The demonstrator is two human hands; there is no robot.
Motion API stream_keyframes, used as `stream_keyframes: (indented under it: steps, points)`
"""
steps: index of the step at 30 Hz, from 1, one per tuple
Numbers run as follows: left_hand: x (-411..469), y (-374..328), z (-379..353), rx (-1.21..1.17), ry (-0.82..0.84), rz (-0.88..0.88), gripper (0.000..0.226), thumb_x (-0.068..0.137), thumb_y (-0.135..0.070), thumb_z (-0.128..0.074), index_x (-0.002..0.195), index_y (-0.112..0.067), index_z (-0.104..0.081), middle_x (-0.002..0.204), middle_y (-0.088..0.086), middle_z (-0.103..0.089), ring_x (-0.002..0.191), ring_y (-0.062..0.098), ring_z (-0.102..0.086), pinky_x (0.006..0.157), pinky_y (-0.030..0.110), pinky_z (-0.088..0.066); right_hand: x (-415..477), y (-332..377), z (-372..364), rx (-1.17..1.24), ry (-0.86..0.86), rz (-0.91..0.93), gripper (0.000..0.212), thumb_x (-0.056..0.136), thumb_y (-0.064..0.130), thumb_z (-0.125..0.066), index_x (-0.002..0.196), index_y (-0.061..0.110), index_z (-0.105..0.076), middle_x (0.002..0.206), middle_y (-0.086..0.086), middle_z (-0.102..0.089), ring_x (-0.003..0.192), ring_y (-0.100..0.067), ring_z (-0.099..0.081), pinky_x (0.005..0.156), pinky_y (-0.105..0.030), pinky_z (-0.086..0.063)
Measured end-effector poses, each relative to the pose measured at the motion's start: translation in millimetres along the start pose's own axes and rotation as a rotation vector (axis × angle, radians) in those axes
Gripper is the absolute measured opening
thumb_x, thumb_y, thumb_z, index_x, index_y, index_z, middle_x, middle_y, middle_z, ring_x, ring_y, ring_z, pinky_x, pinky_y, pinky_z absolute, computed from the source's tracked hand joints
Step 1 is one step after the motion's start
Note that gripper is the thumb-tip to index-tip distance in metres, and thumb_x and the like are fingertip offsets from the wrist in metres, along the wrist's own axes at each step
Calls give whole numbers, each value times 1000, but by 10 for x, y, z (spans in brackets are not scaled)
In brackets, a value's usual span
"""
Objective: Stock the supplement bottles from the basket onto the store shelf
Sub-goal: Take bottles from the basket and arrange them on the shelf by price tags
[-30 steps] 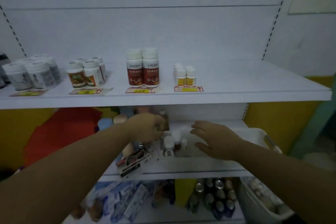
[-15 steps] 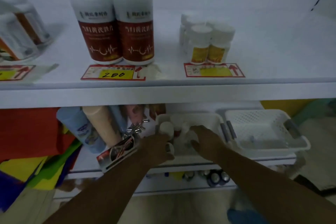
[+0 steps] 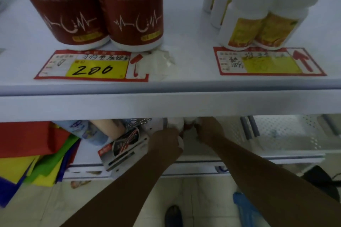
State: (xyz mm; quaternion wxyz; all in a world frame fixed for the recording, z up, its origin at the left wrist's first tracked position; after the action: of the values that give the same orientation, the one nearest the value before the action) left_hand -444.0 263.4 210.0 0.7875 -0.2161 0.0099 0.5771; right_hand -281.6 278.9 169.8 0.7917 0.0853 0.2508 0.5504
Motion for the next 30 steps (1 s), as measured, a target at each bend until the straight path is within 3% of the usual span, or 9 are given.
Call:
stream_keyframes:
  steps: [2,4,8,11,15,19,22,25,30]
  points:
    - [-29,5,24,-74,3,3,35,78,-32,-65,112,-23,-62,109,-2,-69,101,18,-64,84,28,-52,-42,-92,61,232,-57,-47,23,84,25,-58,103,14,-65,105,-8,-68,94,-26,-64,67,-23,-47]
    - [-68,8,94,-183,-36,16,35,75,-28,-70,108,-20,-65,109,1,-69,101,20,-65,86,31,-52,-163,-136,200,440,-148,-35,22,82,28,-64,102,19,-63,102,-2,-67,91,-19,-60,70,-19,-40]
    - [-281,-59,366,-549,-203,52,33,70,-23,-79,102,-22,-71,90,-6,-67,87,12,-63,75,19,-47,-496,-201,528,831,-203,-19,25,80,26,-71,102,23,-58,87,-1,-62,81,-19,-59,74,-29,-46]
    - [-592,-288,590,-789,-287,17,39,71,-19,-79,109,-24,-70,96,-7,-66,80,-5,-59,68,3,-44,-882,-200,804,1102,-103,3,11,82,21,-68,91,16,-65,79,2,-64,74,-15,-63,74,-33,-54]
    - [-1122,-740,736,-1277,-236,-46,20,79,-26,-68,92,-39,-74,107,-4,-73,93,10,-69,76,26,-54,-1585,-146,1208,1437,49,151,7,84,18,-63,83,20,-70,82,1,-74,81,-13,-69,69,-25,-54]
    - [-1616,-1184,1048,-1359,-400,-158,24,75,-46,-57,93,-38,-70,92,-6,-75,84,12,-71,69,30,-57,-2179,-114,1729,1697,38,256,11,77,23,-62,85,21,-70,79,-2,-68,80,-18,-63,75,-33,-54]
    - [-1925,-1499,1307,-1407,-464,-218,29,74,-52,-54,90,-35,-71,89,-2,-76,80,15,-72,72,38,-58,-2485,-35,2024,1905,217,178,19,88,22,-53,95,9,-64,67,-5,-65,70,-19,-59,72,-37,-53]
    - [-2159,-1748,1502,-1548,-427,-268,36,70,-54,-53,88,-30,-73,87,2,-75,75,19,-70,78,44,-54,-2741,22,2297,1953,322,262,28,79,22,-55,98,4,-66,72,-10,-66,70,-22,-61,77,-39,-52]
    - [-2409,-1993,1699,-1532,-415,-344,39,69,-52,-53,93,-27,-72,88,2,-75,78,22,-71,75,45,-57,-2997,42,2538,1598,210,581,30,73,30,-61,95,11,-67,88,-9,-74,81,-20,-70,69,-31,-56]
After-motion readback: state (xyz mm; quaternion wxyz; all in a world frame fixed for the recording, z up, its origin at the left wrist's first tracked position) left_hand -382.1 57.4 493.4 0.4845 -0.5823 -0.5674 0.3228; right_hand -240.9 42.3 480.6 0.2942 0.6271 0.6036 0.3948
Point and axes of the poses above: each hand's wrist, its own x-axis towards the middle knuckle, its own z-axis out of the back of the hand, y = z × x, the point moved 4 cm from there along x, towards the middle knuckle
